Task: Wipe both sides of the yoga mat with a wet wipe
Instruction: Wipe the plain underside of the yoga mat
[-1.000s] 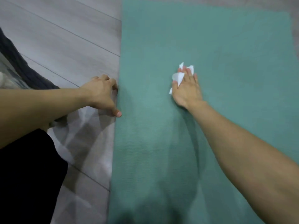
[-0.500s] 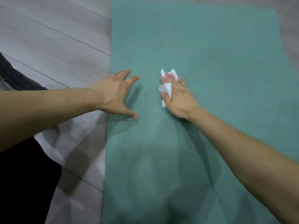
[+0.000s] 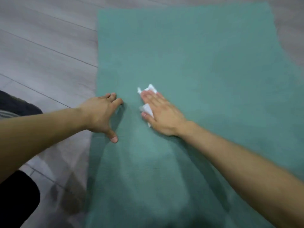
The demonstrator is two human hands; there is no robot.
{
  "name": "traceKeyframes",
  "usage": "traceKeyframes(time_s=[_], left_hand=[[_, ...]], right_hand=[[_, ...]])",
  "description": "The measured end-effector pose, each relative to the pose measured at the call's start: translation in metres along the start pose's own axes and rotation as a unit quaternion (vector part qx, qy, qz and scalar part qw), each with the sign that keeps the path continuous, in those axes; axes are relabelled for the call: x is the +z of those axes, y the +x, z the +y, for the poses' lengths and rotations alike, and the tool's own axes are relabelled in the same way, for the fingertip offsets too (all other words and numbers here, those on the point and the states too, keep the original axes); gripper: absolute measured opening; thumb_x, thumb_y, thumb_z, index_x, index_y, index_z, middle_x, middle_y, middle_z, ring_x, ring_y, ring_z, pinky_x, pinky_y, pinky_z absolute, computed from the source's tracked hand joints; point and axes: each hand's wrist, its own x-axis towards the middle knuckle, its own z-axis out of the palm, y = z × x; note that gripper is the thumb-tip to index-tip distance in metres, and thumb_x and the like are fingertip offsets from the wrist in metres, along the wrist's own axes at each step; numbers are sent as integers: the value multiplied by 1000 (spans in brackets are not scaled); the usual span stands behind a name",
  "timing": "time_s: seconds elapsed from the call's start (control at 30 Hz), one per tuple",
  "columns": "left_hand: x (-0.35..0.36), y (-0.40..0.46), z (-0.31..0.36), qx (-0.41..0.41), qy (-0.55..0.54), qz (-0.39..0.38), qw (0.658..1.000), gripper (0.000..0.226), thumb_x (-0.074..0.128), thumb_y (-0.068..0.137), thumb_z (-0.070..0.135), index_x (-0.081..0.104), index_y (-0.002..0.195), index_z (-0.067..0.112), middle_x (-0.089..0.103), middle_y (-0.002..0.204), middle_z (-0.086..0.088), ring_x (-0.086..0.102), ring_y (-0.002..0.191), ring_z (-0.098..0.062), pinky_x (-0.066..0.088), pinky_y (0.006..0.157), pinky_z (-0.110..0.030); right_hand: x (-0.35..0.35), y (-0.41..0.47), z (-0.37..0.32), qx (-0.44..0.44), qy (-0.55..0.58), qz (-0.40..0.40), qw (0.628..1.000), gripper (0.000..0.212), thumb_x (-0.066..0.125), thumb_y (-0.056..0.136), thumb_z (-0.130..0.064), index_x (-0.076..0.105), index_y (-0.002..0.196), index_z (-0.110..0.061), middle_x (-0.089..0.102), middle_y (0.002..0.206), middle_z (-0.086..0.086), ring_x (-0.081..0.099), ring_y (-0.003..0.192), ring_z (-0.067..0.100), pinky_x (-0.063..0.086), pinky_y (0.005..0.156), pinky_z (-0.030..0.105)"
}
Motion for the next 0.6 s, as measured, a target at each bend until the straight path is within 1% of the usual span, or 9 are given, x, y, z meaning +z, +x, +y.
traceKeyframes(time_s=[0.03, 0.1, 0.13, 0.2, 0.3, 0.4, 0.47, 0.53, 0.6], left_hand=[[1, 3, 1, -6, 4, -2, 1000, 149, 68, 24, 102, 33, 144, 21, 44, 145, -7, 49, 135, -30, 47, 109, -42], [-1, 8, 3, -21, 6, -6, 1000, 145, 72, 18, 97, 37, 137, 23, 49, 134, -3, 56, 123, -28, 51, 101, -41], [-2, 10, 5, -27, 2, -6, 1000, 144, 75, 16, 95, 37, 135, 23, 51, 131, -3, 57, 119, -28, 52, 98, -41], [-3, 13, 8, -42, -5, -13, 999, 144, 78, 12, 92, 37, 132, 24, 52, 130, -2, 58, 118, -28, 53, 97, -43], [-6, 13, 12, -62, -9, -27, 998, 144, 81, 8, 89, 36, 129, 25, 52, 129, -3, 58, 116, -30, 53, 96, -44], [-9, 12, 16, -74, -11, -37, 997, 143, 86, 10, 84, 35, 129, 24, 50, 131, -4, 59, 116, -31, 52, 96, -42], [-13, 11, 18, -78, -10, -44, 996, 145, 90, 13, 81, 33, 132, 22, 48, 133, -5, 58, 118, -32, 52, 98, -43], [-16, 9, 30, -85, 4, -54, 995, 148, 95, 22, 75, 28, 141, 19, 46, 137, -8, 57, 122, -34, 52, 101, -44], [-19, 8, 49, -92, 15, -68, 993, 159, 98, 32, 69, 13, 158, 23, 43, 144, -12, 57, 126, -36, 52, 104, -45]], right_hand=[[7, -10, -15, -63, -16, -18, 998, 70, 31, 111, -50, 19, 167, -11, 16, 175, 6, 5, 163, 17, 1, 132, 35], [6, -16, -5, -112, -44, -34, 992, 66, 26, 111, -50, 23, 167, -15, 15, 175, 0, 6, 162, 14, 3, 132, 37], [2, -12, 12, -101, -56, -28, 993, 64, 25, 111, -48, 26, 167, -18, 16, 175, -2, 8, 162, 14, 4, 132, 38], [-7, -3, 50, -32, -73, -26, 996, 62, 26, 110, -47, 28, 166, -19, 16, 175, -3, 11, 162, 14, 5, 132, 38], [-18, 7, 85, 37, -60, -34, 997, 70, 27, 106, -55, 27, 166, -18, 13, 176, -4, 10, 162, 12, 3, 132, 36], [-14, 7, 93, 116, -11, -8, 993, 70, 28, 106, -52, 22, 167, -19, 5, 177, -3, 1, 162, 11, -1, 132, 35], [-6, 6, 67, 141, 5, 9, 990, 72, 31, 108, -50, 22, 166, -9, 7, 177, 5, -1, 163, 19, -3, 131, 35], [10, -8, 21, 83, 21, 18, 996, 77, 31, 107, -53, 27, 163, -1, 16, 174, 13, 2, 163, 26, -1, 132, 39], [24, -24, -4, 7, 16, 26, 1000, 79, 28, 106, -57, 31, 162, -2, 21, 173, 13, 6, 162, 26, 3, 132, 41]])
